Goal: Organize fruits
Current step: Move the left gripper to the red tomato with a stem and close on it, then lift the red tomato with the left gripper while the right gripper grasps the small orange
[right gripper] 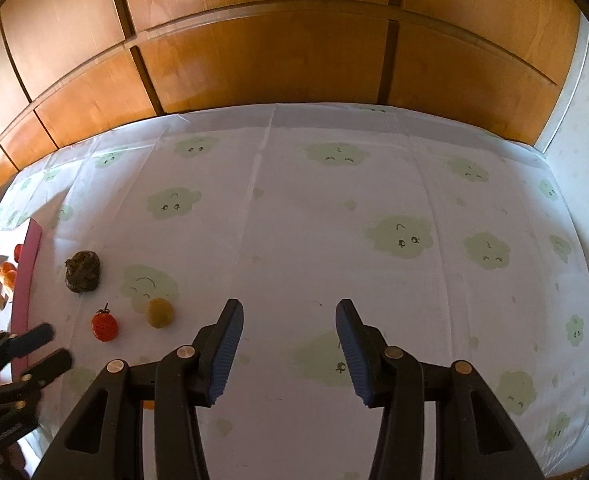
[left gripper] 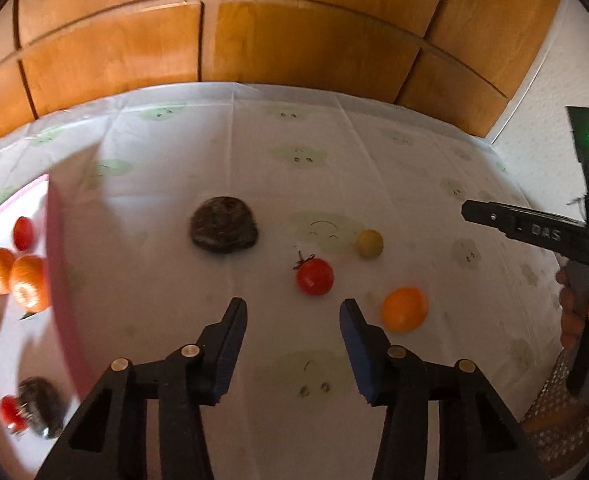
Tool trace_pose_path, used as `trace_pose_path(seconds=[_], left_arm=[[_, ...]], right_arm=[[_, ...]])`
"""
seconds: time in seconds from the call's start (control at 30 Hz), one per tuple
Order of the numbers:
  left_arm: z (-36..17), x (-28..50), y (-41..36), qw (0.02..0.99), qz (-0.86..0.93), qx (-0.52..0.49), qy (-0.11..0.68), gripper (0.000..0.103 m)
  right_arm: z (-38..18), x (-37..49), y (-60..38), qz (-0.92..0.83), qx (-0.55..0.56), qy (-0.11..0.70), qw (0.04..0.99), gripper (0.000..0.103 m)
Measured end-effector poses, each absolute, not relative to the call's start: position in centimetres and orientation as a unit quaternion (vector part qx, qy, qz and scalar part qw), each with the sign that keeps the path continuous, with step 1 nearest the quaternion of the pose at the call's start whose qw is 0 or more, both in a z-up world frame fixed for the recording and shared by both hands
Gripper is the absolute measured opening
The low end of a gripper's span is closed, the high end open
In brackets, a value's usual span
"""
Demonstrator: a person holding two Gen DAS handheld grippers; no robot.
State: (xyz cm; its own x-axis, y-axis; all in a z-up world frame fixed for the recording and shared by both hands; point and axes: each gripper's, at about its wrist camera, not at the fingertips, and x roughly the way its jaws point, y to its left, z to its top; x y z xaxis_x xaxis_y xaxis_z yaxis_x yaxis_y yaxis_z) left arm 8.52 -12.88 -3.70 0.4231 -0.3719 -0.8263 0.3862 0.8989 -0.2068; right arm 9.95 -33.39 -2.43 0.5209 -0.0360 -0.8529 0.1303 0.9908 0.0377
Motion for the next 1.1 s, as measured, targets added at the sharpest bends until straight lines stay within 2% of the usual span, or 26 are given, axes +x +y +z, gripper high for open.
trace_pose_path(seconds=[0.4,0.47,0.53,0.6,0.73,0.93,1.1], left_arm=[[-5.8,11.0,-15.9,0.833,-0.211,0.008,0.512,0.042],[-6.1,11.3,-16.3,0.834,-0.207,0.012,0.512,0.039],[-6.5,11.4,-16.4,0.834,-0.204,0.016,0.513,0.030],[-6.6,11.3,-16.4,0.840,-0.201,0.024,0.503,0.026],[-6.6,10.4,-15.3,0.843,-0.206,0.016,0.497,0.026],[-6.5,7.5,-13.5,0.849,-0.203,0.039,0.486,0.026],[-6.6,5.9,-12.1,0.853,-0.205,0.030,0.478,0.026]], right_arm=[[-2.0,10.1,-33.2,-0.044,0.050,0.484,0.873,0.049],[-2.0,10.1,-33.1,-0.044,0.048,0.484,0.873,0.049],[-2.0,10.1,-33.0,-0.044,0.045,0.483,0.873,0.049],[-2.0,10.1,-32.9,-0.044,0.039,0.483,0.874,0.049],[-2.2,10.2,-32.6,-0.030,0.036,0.488,0.872,0.049],[-3.2,10.5,-31.1,0.098,0.091,0.522,0.842,0.049],[-4.3,10.0,-27.7,0.180,0.055,0.549,0.814,0.050]])
